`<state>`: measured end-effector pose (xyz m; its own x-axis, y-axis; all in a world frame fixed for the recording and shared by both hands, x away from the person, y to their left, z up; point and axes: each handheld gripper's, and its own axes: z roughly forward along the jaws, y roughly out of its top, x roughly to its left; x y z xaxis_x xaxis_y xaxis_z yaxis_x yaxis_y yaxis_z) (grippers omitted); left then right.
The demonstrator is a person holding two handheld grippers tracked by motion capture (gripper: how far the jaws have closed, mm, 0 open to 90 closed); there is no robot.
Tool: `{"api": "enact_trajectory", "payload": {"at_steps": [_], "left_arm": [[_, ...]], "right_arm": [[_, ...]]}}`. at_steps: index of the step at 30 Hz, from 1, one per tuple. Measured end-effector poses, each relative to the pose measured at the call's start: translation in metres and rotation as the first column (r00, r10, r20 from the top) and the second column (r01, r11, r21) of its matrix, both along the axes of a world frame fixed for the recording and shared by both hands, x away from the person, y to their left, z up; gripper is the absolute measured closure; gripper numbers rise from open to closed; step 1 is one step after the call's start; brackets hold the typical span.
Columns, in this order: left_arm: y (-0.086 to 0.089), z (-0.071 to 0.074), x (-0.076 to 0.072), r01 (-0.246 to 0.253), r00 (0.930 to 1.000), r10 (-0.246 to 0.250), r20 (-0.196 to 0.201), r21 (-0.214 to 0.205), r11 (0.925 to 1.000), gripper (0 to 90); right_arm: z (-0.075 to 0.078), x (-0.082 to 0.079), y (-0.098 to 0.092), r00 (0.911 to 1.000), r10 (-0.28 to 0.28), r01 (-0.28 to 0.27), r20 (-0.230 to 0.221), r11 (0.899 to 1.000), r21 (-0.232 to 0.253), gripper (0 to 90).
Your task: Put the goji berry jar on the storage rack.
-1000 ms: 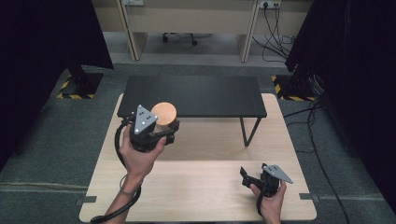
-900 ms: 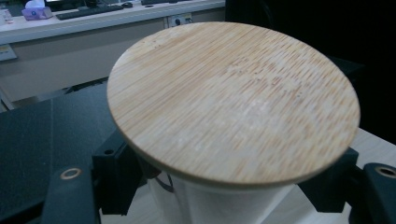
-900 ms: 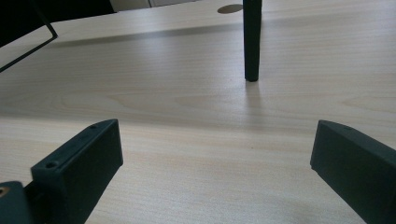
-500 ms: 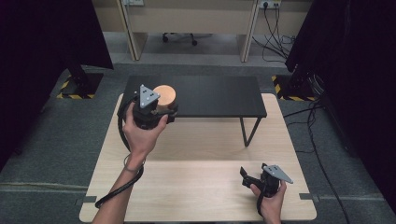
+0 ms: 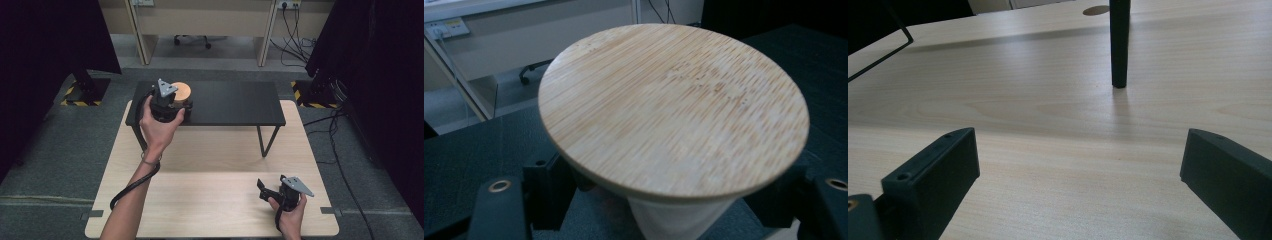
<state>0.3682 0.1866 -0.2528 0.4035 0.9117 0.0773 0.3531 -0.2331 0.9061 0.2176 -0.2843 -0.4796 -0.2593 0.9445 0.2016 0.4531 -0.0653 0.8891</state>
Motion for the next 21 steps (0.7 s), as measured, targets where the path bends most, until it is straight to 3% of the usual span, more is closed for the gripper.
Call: {"api": "enact_trajectory", "payload": {"at_steps": [8, 11, 14, 16, 21], "left_arm": [[-0.006, -0.006, 0.011, -0.005, 0.9998, 0.005, -0.021, 0.009, 0.9999, 25.5], [-0.004, -0.007, 0.015, -0.003, 0.9997, 0.003, -0.026, -0.010, 0.9999, 25.5], [0.005, -0.011, 0.023, 0.005, 0.9990, -0.008, -0.044, -0.071, 0.9975, 25.5], [0.009, -0.015, 0.024, 0.003, 0.9993, -0.007, -0.036, -0.095, 0.9954, 25.5], [0.009, -0.020, 0.025, 0.000, 0.9998, -0.002, -0.018, -0.105, 0.9945, 25.4]], "right_arm": [[0.000, 0.000, 0.001, 1.0000, 0.001, -0.001, 0.000, 1.000, -0.003, 2.5], [0.000, 0.000, 0.001, 1.0000, 0.001, -0.001, 0.000, 1.000, -0.005, 2.5], [0.000, 0.000, 0.001, 1.0000, 0.002, -0.002, 0.000, 1.000, -0.004, 2.5], [0.000, 0.000, 0.000, 1.0000, 0.001, -0.001, 0.000, 1.000, -0.002, 2.6], [0.000, 0.000, 0.001, 1.0000, 0.002, -0.002, 0.002, 1.000, -0.005, 2.8]]}}
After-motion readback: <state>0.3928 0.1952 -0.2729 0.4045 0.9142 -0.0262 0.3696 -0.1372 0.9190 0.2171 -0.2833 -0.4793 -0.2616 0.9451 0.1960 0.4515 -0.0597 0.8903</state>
